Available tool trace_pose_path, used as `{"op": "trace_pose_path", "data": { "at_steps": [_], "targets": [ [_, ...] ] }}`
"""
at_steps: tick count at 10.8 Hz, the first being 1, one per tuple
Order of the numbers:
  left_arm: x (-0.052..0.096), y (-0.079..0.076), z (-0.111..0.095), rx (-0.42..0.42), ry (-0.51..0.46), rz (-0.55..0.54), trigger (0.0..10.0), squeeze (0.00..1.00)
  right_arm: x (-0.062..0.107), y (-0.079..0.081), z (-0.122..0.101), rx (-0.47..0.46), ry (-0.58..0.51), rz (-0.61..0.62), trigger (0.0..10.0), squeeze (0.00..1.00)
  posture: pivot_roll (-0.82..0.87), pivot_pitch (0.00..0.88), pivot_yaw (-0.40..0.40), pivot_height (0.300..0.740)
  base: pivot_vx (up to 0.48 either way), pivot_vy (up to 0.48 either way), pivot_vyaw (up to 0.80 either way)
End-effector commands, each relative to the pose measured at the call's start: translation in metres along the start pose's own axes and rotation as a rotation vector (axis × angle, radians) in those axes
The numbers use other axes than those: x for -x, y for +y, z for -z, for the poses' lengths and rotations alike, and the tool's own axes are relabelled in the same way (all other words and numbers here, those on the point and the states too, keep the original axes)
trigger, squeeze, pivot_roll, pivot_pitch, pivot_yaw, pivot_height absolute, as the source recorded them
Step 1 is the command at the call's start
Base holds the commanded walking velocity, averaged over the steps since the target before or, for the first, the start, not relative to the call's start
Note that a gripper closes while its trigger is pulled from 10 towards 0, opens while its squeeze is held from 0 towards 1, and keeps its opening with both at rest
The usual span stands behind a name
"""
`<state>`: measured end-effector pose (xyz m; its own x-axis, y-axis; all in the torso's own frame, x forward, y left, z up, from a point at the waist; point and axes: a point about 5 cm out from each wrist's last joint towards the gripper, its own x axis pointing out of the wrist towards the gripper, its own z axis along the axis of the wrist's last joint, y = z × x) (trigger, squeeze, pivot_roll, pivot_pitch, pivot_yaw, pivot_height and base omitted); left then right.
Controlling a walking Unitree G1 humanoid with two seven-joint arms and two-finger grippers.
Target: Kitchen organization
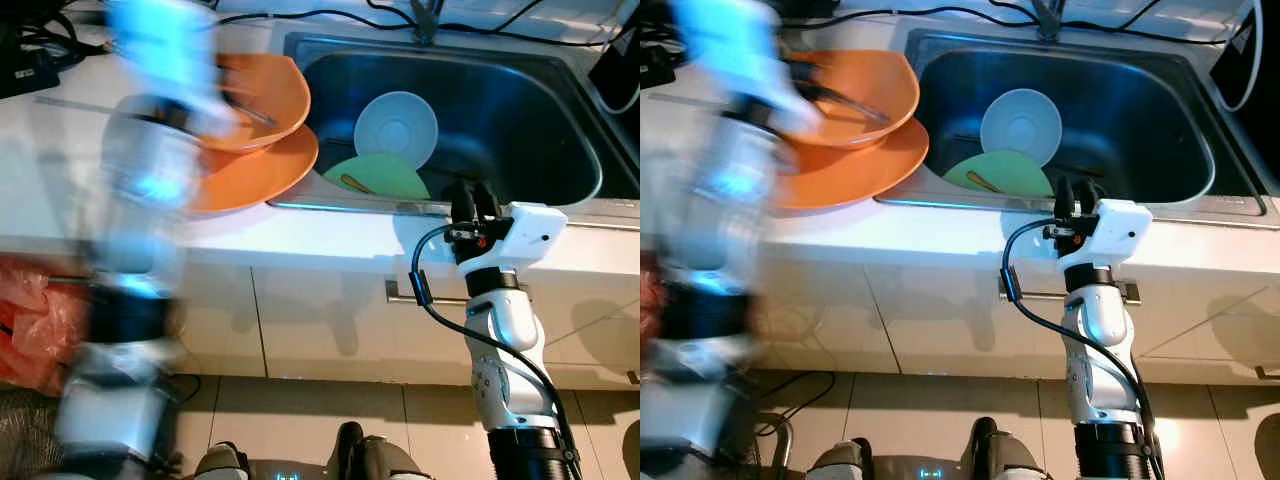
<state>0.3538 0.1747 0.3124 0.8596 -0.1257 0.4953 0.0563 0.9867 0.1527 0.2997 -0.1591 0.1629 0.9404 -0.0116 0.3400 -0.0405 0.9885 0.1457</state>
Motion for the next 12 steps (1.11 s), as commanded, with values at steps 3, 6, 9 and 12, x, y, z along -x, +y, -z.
{"op": "trace_pose_path", "data": {
  "at_steps": [3, 6, 9, 12],
  "targets": [
    [-0.007, 0.046, 0.010, 0.064, 0.055, -0.121, 10.0, 1.00, 0.004, -0.005, 0.014, -0.001, 0.065, 0.033, 10.0, 0.00, 0.12, 0.182, -0.033, 0.740, 0.000, 0.000, 0.00],
    [-0.005, 0.074, 0.033, 0.278, 0.112, -0.242, 10.0, 1.00, 0.002, -0.003, 0.015, -0.002, 0.063, 0.024, 10.0, 0.00, 0.11, 0.169, -0.036, 0.740, 0.000, 0.000, 0.00],
    [-0.009, 0.084, 0.043, 0.430, 0.143, -0.288, 10.0, 1.00, 0.001, -0.002, 0.016, -0.002, 0.062, 0.017, 10.0, 0.00, 0.11, 0.156, -0.039, 0.740, 0.000, 0.000, 0.00],
    [-0.015, 0.087, 0.049, 0.593, 0.180, -0.277, 10.0, 1.00, 0.000, -0.001, 0.016, -0.001, 0.059, 0.013, 10.0, 0.00, 0.11, 0.157, -0.038, 0.740, 0.000, 0.000, 0.00]
  ]
}}
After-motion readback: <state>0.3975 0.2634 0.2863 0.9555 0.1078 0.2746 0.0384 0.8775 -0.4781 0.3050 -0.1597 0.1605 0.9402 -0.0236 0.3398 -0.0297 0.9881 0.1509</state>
